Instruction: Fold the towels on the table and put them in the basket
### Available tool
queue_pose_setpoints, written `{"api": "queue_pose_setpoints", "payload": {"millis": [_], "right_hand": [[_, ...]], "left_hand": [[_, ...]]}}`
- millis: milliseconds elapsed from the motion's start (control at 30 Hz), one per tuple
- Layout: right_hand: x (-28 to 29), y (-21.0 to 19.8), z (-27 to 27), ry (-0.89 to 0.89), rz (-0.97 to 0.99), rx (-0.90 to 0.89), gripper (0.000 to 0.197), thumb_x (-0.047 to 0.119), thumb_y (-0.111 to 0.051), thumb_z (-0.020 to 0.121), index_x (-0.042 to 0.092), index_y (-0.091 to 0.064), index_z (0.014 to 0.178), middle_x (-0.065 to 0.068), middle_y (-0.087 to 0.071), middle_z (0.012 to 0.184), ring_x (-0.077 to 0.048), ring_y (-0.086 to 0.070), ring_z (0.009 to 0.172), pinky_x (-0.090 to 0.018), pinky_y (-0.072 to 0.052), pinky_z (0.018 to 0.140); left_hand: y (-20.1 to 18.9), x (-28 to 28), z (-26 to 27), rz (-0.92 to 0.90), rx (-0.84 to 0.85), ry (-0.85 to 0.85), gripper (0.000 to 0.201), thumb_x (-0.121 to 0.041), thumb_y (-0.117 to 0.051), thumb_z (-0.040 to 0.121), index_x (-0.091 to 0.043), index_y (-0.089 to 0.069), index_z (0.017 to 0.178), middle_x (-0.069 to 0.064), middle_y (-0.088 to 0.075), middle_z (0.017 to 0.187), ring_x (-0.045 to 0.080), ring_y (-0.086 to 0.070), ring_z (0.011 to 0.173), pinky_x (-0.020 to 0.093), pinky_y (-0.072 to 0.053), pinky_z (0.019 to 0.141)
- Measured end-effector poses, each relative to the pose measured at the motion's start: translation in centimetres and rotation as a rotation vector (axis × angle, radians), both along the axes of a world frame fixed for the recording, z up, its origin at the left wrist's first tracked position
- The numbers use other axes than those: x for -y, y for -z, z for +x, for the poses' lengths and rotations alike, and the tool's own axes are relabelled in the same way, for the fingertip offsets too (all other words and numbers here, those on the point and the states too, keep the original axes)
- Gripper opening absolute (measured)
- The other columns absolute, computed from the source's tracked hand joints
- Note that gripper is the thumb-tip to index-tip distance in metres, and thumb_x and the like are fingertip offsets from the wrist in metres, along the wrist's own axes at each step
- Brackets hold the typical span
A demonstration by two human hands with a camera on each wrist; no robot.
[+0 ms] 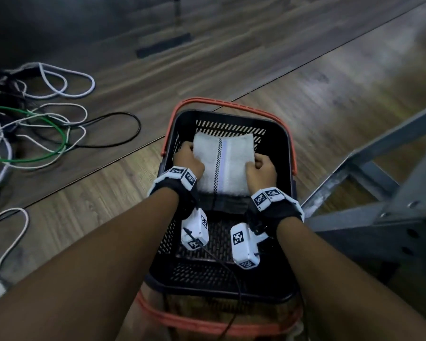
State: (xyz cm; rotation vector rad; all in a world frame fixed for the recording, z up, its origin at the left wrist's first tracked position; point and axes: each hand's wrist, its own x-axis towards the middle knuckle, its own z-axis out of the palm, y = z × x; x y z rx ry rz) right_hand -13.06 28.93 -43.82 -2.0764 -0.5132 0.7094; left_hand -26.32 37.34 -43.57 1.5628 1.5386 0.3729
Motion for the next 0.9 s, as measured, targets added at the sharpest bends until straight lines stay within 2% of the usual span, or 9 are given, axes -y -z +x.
{"api": "queue_pose_setpoints", "payload": {"millis": [100, 167, 300, 433, 600, 667, 800, 867, 900], "right_hand": [[0.1, -0.3, -0.5, -0.009, -0.031, 0.166, 0.041, 0.009, -0.049, 0.085, 0.007, -0.050, 0.126, -0.012, -0.052, 0.127, -0.027, -0.049, 0.116, -0.033, -0.042, 0.089], [0.0, -0.5, -1.2, -0.102, -0.101, 0.412, 0.052, 0.013, -0.048, 0.084, 0.009, -0.040, 0.136, -0.011, -0.038, 0.143, -0.027, -0.030, 0.134, -0.041, -0.032, 0.106], [-0.9, 0.4, -1.8, -0.459, -0.208, 0.818, 0.057, 0.027, -0.039, 0.091, 0.011, -0.026, 0.144, -0.007, -0.018, 0.156, -0.021, -0.011, 0.145, -0.042, -0.016, 0.115], [-0.8, 4.0, -1.2, -0.524, -0.340, 0.807, 0.061, 0.037, -0.028, 0.095, 0.013, -0.012, 0.149, -0.005, 0.001, 0.159, -0.018, 0.003, 0.147, -0.045, -0.012, 0.118], [-1.1, 7.4, -1.4, -0.408, -0.171, 0.889, 0.064, 0.038, -0.028, 0.092, 0.012, -0.015, 0.149, -0.009, -0.007, 0.159, -0.022, -0.004, 0.147, -0.037, -0.027, 0.114], [-1.1, 7.2, -1.6, -0.418, -0.186, 0.884, 0.064, 0.038, -0.027, 0.092, 0.011, -0.015, 0.149, -0.009, -0.006, 0.159, -0.022, -0.004, 0.147, -0.035, -0.028, 0.113], [-0.9, 4.0, -1.2, -0.565, -0.408, 0.761, 0.066, 0.038, -0.034, 0.093, 0.012, -0.011, 0.149, -0.008, 0.005, 0.159, -0.021, 0.006, 0.146, -0.045, -0.016, 0.116], [0.2, 1.5, -1.1, -0.717, -0.526, 0.638, 0.059, 0.036, -0.037, 0.094, 0.010, -0.024, 0.145, -0.009, -0.009, 0.158, -0.022, -0.005, 0.146, -0.043, -0.017, 0.114], [1.1, 0.2, -1.1, -0.799, -0.583, 0.538, 0.048, 0.033, -0.038, 0.095, 0.004, -0.039, 0.134, -0.014, -0.029, 0.148, -0.024, -0.023, 0.140, -0.035, -0.026, 0.106]], "left_hand": [[-0.4, 0.6, 0.0, 0.037, 0.021, -0.016, 0.050, -0.001, -0.047, 0.089, -0.006, -0.036, 0.137, 0.018, -0.051, 0.133, 0.032, -0.050, 0.120, 0.032, -0.042, 0.093], [-0.5, 1.0, 0.3, 0.121, -0.026, 0.050, 0.059, -0.007, -0.046, 0.092, -0.009, -0.021, 0.145, 0.014, -0.031, 0.150, 0.028, -0.032, 0.137, 0.032, -0.028, 0.110], [0.7, 1.0, 1.1, 0.260, -0.311, 0.319, 0.056, -0.024, -0.034, 0.098, -0.017, -0.009, 0.148, 0.005, 0.000, 0.158, 0.030, -0.007, 0.144, 0.047, -0.030, 0.111], [4.0, 1.0, 1.2, 0.336, -0.399, 0.374, 0.053, -0.035, -0.021, 0.098, -0.025, -0.007, 0.148, 0.003, 0.001, 0.158, 0.031, -0.006, 0.144, 0.049, -0.033, 0.107], [8.0, 1.0, 1.7, 0.497, -0.361, 0.302, 0.052, -0.037, -0.021, 0.097, -0.029, -0.011, 0.148, 0.002, -0.005, 0.158, 0.029, -0.014, 0.143, 0.044, -0.032, 0.107], [7.4, 0.9, 1.7, 0.494, -0.372, 0.322, 0.052, -0.038, -0.020, 0.097, -0.030, -0.010, 0.147, 0.002, -0.003, 0.158, 0.029, -0.014, 0.143, 0.044, -0.033, 0.106], [3.4, 0.6, 1.5, 0.274, -0.531, 0.490, 0.052, -0.035, -0.020, 0.099, -0.026, -0.006, 0.148, 0.005, 0.003, 0.158, 0.034, -0.011, 0.142, 0.049, -0.031, 0.108], [0.0, 1.1, 0.7, 0.123, -0.599, 0.573, 0.047, -0.031, -0.026, 0.099, -0.017, -0.023, 0.144, 0.014, -0.018, 0.154, 0.036, -0.031, 0.133, 0.049, -0.038, 0.102], [-1.6, 1.7, 0.4, 0.069, -0.620, 0.621, 0.042, -0.028, -0.030, 0.098, -0.012, -0.037, 0.136, 0.017, -0.035, 0.145, 0.035, -0.042, 0.126, 0.047, -0.042, 0.099]]}}
